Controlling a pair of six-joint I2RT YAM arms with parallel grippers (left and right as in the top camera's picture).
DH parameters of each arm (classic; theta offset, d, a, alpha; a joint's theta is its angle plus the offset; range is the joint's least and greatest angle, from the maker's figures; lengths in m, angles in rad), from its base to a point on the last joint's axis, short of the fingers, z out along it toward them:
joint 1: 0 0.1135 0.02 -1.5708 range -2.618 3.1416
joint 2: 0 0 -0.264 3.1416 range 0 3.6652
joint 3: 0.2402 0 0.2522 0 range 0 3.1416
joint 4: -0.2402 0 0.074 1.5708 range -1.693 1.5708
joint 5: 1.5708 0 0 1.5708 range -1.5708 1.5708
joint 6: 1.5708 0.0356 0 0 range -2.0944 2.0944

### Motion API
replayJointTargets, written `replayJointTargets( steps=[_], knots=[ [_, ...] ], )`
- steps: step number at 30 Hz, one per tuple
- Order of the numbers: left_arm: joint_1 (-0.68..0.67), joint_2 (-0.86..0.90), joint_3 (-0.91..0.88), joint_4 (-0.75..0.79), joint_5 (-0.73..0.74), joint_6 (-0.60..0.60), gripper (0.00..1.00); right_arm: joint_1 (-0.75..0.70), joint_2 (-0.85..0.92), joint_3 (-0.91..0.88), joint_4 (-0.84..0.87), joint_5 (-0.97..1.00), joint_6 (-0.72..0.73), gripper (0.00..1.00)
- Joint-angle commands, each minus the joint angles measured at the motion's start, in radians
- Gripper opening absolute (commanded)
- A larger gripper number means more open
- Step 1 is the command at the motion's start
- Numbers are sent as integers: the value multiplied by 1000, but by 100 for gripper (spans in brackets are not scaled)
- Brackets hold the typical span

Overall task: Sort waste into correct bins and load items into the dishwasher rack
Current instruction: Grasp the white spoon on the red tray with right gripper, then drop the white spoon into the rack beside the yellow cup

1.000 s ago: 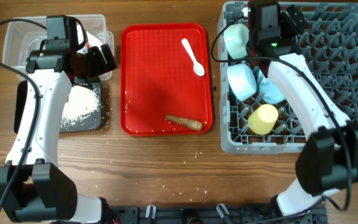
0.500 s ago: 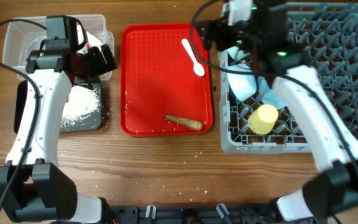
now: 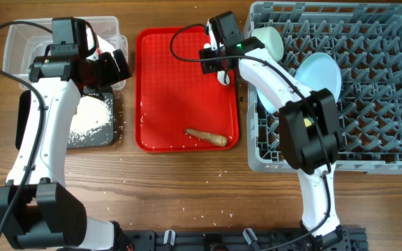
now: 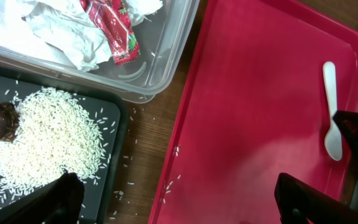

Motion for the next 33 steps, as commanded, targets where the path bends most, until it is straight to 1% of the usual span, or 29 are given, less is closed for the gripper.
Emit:
replayJointTargets(
  steps=[1, 4, 7, 8, 9, 12, 14, 17, 24, 26, 28, 33],
  knots=[
    [6, -9, -6, 2, 12, -5, 100, -1, 67, 23, -6, 17, 32, 62],
    [6, -9, -6, 2, 12, -5, 100, -1, 92, 21, -31, 1, 69, 55],
    [6, -9, -6, 2, 12, -5, 100, -1, 99, 14, -58, -13, 86, 43],
    [6, -9, -6, 2, 12, -5, 100, -1, 99, 14, -68, -31, 97, 39],
    [6, -9, -6, 3, 12, -5, 100, -1, 99, 14, -79, -56, 117, 29],
    [6, -9, -6, 2, 12, -5, 100, -1, 99, 14, -98, -67, 146, 13],
    [6, -9, -6, 2, 12, -5, 100, -1, 99, 14, -109, -90, 146, 5],
    [6, -9, -6, 2, 12, -5, 100, -1, 92, 14, -112, -147, 146, 4],
    [6, -9, -6, 2, 12, -5, 100, -3, -62, 18, -153, -150, 136, 4],
    [6, -9, -6, 3, 12, -5, 100, -3, -146, 18, -173, -150, 108, 4],
    [6, -9, -6, 2, 12, -5, 100, -3, -263, 18, -235, -122, 95, 4],
    [6, -9, -6, 2, 12, -5, 100, -3, -458, 18, -359, -69, 85, 4]
  ],
)
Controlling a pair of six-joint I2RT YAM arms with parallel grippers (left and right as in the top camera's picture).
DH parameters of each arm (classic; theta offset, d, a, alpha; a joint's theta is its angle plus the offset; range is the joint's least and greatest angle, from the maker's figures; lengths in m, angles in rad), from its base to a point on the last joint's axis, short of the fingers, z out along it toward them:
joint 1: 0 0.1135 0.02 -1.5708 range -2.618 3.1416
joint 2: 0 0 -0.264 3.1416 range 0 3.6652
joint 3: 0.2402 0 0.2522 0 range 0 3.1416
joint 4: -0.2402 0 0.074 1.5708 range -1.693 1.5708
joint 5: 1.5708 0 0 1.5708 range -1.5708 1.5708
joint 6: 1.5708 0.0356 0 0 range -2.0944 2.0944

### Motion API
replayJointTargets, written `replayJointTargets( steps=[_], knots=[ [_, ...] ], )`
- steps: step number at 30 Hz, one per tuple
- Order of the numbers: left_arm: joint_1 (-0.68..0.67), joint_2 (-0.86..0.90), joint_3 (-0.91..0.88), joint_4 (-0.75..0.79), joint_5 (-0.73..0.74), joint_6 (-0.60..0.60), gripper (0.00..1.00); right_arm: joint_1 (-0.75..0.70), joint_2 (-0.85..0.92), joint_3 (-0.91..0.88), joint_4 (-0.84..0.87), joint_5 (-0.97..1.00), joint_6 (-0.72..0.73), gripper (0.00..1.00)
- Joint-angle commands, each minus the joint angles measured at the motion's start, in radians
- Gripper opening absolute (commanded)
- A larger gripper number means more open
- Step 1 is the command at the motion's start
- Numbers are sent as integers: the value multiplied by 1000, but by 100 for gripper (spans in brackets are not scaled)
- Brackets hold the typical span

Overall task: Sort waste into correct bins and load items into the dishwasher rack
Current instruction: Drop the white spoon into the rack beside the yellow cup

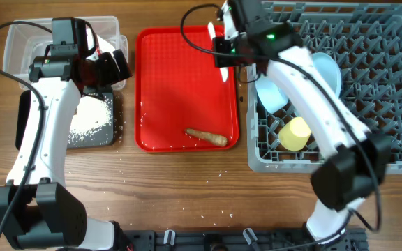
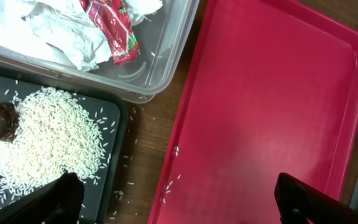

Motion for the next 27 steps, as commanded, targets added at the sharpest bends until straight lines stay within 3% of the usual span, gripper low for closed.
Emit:
replayJointTargets(
  steps=[1, 3, 5, 11, 15, 24, 25, 26, 27],
  knots=[
    [6, -9, -6, 3, 11, -5, 100, 0, -111, 1, -51, 40, -17, 4],
    [6, -9, -6, 3, 11, -5, 100, -14, -197, 1, -89, 42, -11, 4],
    [6, -9, -6, 3, 11, -5, 100, -69, -274, 0, -162, 98, 111, 4],
    [6, -9, -6, 3, 11, -5, 100, -354, -398, 0, -445, 203, 327, 4],
    [6, -9, -6, 3, 11, -5, 100, -487, -398, -3, -710, 438, 780, 4],
    [6, -9, -6, 3, 11, -5, 100, -513, -399, -298, -662, 370, 903, 4],
    [6, -9, -6, 3, 11, -5, 100, -513, -399, -342, -636, 369, 903, 15],
    [6, -9, -6, 3, 11, -5, 100, -513, -399, -401, -581, 369, 898, 33],
    [6, -9, -6, 3, 11, -5, 100, -513, -398, -446, -525, 357, 896, 38]
  ],
)
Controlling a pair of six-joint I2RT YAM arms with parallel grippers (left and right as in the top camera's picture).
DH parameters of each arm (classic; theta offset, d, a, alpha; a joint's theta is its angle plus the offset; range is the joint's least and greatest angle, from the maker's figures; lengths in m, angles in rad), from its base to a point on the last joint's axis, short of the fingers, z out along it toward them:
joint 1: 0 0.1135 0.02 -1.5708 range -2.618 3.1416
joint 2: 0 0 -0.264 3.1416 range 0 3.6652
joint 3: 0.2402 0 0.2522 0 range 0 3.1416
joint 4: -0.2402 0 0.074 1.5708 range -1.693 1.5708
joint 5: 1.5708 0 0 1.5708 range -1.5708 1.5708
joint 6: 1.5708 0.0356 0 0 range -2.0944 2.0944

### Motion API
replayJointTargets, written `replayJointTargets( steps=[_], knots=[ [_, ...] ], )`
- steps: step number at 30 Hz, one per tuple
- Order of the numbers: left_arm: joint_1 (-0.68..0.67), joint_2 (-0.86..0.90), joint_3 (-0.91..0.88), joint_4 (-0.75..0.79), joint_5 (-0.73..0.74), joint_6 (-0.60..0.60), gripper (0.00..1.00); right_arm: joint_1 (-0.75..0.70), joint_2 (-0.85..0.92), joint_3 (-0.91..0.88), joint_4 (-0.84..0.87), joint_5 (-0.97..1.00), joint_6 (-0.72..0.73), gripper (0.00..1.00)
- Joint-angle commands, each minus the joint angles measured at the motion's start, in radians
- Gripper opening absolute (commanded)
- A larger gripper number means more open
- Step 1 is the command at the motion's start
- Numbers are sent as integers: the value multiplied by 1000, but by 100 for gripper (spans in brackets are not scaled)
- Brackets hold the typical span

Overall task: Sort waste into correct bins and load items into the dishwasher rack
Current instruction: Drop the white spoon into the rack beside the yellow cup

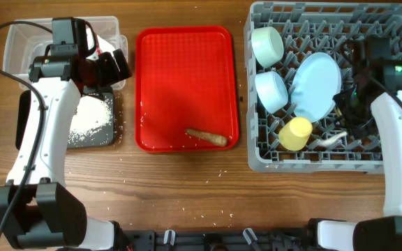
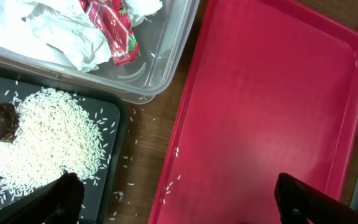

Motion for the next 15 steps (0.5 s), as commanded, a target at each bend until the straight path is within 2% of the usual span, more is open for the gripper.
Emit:
replayJointTargets(
  steps=[1, 4, 6, 8, 10, 11, 12, 13, 15],
  knots=[
    [6, -9, -6, 2, 11, -5, 100, -2, -6, -85, 88, -28, 14, 39],
    [6, -9, -6, 2, 11, -5, 100, -2, -6, -94, 106, -27, -1, 39],
    [6, -9, -6, 2, 11, -5, 100, -2, -6, -94, 119, -32, -75, 40],
    [6, -9, -6, 2, 11, -5, 100, -2, -18, -94, 120, -36, -196, 42],
    [6, -9, -6, 2, 11, -5, 100, 0, -71, -94, 129, -86, -412, 42],
    [6, -9, -6, 2, 11, -5, 100, 2, -103, -94, 140, -108, -475, 43],
    [6, -9, -6, 2, 11, -5, 100, 3, -133, -94, 148, -126, -520, 46],
    [6, -9, -6, 2, 11, -5, 100, 4, -241, -94, 168, -157, -620, 54],
    [6, -9, -6, 2, 11, -6, 100, 4, -343, -94, 194, -168, -698, 73]
  ],
)
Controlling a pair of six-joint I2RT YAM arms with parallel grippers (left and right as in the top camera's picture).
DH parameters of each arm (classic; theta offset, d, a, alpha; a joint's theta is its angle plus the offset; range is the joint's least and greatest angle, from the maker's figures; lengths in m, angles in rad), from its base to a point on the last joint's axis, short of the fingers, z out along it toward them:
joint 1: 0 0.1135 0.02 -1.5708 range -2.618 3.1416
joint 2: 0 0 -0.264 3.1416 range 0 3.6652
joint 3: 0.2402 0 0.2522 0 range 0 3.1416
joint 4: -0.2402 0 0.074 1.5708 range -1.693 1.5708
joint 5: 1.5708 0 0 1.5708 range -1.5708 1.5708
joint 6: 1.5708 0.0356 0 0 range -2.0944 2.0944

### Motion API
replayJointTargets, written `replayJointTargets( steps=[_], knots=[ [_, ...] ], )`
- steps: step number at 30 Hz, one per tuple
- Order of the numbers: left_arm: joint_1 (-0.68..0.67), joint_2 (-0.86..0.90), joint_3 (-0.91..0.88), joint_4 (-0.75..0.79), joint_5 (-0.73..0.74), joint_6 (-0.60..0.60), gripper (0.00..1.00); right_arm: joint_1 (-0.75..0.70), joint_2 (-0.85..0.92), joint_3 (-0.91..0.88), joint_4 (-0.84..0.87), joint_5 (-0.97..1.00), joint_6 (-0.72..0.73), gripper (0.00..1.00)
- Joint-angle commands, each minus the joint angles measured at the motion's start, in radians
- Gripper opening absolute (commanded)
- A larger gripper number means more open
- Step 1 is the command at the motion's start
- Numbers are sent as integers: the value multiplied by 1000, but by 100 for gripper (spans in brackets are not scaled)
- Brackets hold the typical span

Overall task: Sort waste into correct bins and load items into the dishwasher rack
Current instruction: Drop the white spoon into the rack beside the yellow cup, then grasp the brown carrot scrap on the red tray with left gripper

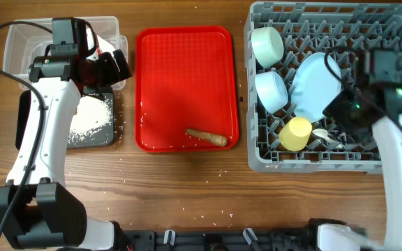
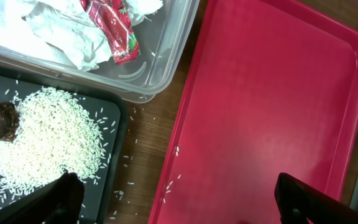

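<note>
A red tray (image 1: 187, 70) holds one orange-brown food scrap (image 1: 206, 137) near its front edge. The grey dishwasher rack (image 1: 396, 157) carries two pale bowls (image 1: 267, 45), a light blue plate (image 1: 316, 84), a yellow cup (image 1: 295, 132) and a white spoon (image 1: 323, 134) lying beside the cup. My right gripper (image 1: 342, 106) hangs over the rack just behind the spoon; its jaws are not clear from above. My left gripper (image 1: 117, 66) is open over the gap between the bins and the tray (image 2: 272, 106), with its fingers (image 2: 61, 196) wide apart and nothing between them.
A clear bin (image 2: 160, 62) at the back left holds crumpled tissue (image 2: 55, 31) and a red wrapper (image 2: 114, 31). In front of it, a black tray (image 2: 114, 155) holds rice (image 2: 48, 137) and a brown lump (image 2: 0, 119). Rice grains lie scattered on the wood.
My right gripper has shifted a little to the left over the rack's front part, and the spoon now lies slightly closer to the yellow cup. The left arm has not moved.
My right gripper was at the white spoon on the tray's far right side. Then it held the spoon raised at the tray's edge by the rack. Later the spoon lay in the rack's front beside the yellow cup, where it lies now.
</note>
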Motion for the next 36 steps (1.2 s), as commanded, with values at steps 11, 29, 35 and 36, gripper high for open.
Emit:
replayJointTargets(
  steps=[11, 29, 35, 36],
  knots=[
    [-386, 142, -6, -21, 35, -574, 82, 4, -167, 7, 84, 18, -196, 92],
    [-727, 351, -34, -69, -42, -903, 69, 4, -96, 7, 65, 19, -200, 100],
    [-691, 362, -163, 69, 35, -967, 48, 4, -96, 7, 75, 19, -199, 100],
    [-691, 366, -163, 72, 36, -967, 41, 4, -96, 7, 75, 19, -199, 100]
  ],
)
